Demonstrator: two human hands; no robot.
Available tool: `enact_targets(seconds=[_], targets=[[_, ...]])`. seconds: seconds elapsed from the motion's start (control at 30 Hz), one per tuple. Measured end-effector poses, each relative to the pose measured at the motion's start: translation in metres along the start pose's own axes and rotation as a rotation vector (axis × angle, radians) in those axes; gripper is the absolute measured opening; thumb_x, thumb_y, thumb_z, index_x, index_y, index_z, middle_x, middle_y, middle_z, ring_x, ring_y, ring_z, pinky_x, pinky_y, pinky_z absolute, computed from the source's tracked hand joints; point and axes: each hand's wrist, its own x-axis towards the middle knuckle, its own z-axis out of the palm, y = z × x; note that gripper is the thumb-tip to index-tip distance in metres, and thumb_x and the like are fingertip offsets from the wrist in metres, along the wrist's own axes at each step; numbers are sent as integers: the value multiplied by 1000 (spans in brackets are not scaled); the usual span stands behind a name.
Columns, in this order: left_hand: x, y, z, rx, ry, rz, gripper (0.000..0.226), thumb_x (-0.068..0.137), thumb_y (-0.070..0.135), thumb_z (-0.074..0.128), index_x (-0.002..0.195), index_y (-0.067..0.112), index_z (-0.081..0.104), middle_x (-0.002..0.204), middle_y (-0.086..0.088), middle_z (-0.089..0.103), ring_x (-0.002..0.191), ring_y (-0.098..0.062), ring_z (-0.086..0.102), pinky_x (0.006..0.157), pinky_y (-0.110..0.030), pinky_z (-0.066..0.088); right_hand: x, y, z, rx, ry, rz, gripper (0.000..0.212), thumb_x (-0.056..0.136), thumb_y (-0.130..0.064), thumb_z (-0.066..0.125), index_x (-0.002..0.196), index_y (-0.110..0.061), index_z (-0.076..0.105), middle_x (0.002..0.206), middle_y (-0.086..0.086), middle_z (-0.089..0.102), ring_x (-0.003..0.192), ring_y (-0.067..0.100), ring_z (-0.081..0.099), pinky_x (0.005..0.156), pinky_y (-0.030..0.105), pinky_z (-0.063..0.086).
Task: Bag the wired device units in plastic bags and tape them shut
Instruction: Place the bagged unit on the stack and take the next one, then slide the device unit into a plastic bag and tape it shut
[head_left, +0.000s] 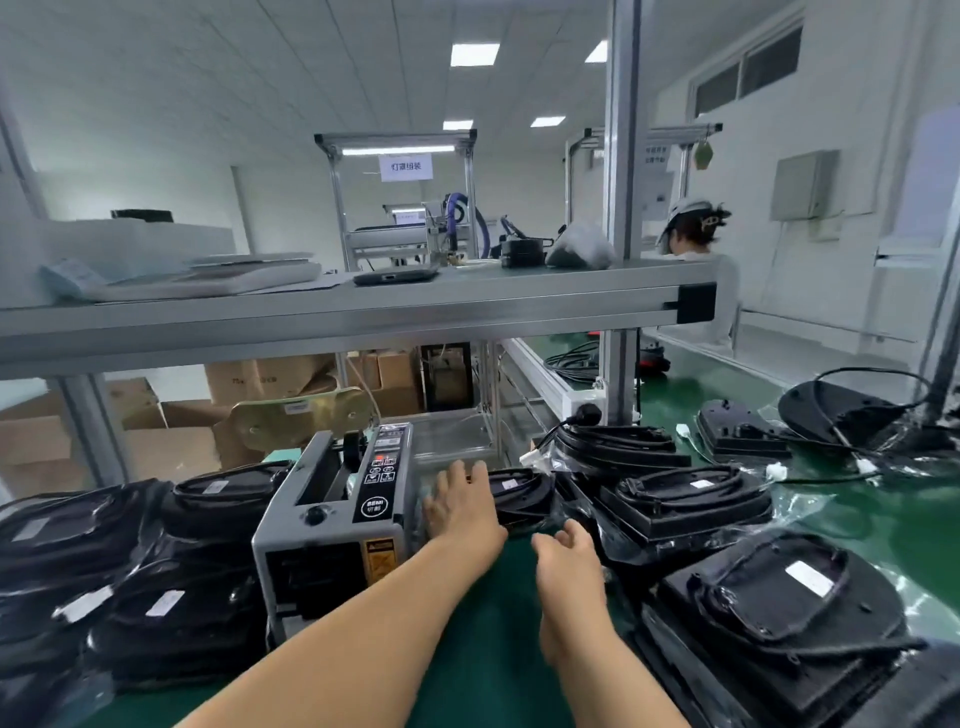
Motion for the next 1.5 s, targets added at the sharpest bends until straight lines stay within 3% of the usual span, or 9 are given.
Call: enact_targets(seconds=[0.1,0.33,0.4,0.57,0.83,0.97,1.13,1.3,1.5], targets=[[22,-1,13,50,-111,-104,109,79,27,82,157,27,7,166,-11,-2,152,-35,5,120,-48,14,19,5,8,56,61,61,58,97,-11,51,152,-19,33,139,4,48,80,8,47,73,31,38],[58,9,25,55,-254,-139,140,63,50,89,157,28,-14,164,-9,-19,151,-38,-14,119,-58,-2,31,24,16,95,118,112,57,96,-7,50,150,-17,37,147,5,47,123,22,48,94,32,36],[63,7,29,69,-293,-136,139,63,58,86,157,27,-11,166,-6,-12,151,-38,-13,118,-59,-2,34,27,15,92,127,104,55,96,-7,51,149,-17,39,146,5,48,126,23,48,94,31,37],[56,1,27,184,-282,-56,109,61,68,81,147,25,30,150,-1,34,143,-34,20,114,-56,15,40,36,8,88,146,120,53,95,-6,51,147,-16,42,144,6,51,126,26,53,110,46,42],[-27,17,26,300,-185,16,102,74,74,61,147,8,32,139,-12,36,134,-32,28,110,-68,17,5,30,-3,125,176,172,62,88,-8,59,145,-4,37,135,19,56,119,37,56,102,48,47],[-84,9,18,164,-129,37,96,73,75,58,140,10,36,132,-7,36,129,-26,31,99,-53,40,-27,30,-18,179,151,228,73,84,-15,75,143,5,38,128,25,58,116,39,59,101,52,48],[-147,2,-9,100,-164,46,98,64,75,64,135,11,42,126,-3,35,125,-23,32,93,-44,47,-65,31,-40,183,111,256,67,82,-14,80,138,4,48,132,20,60,122,34,55,99,43,46],[-198,-19,-40,4,-181,25,88,61,75,62,126,17,49,116,1,34,121,-21,33,92,-37,44,-109,26,-57,257,-48,294,44,78,-16,81,114,4,66,94,20,74,74,27,68,56,30,47],[-265,-47,-51,-141,-55,50,89,47,85,46,117,31,42,104,13,27,105,-9,25,77,-25,38,-165,10,-64,297,-351,319,54,63,-31,82,104,2,76,106,26,73,96,41,72,87,47,56]])
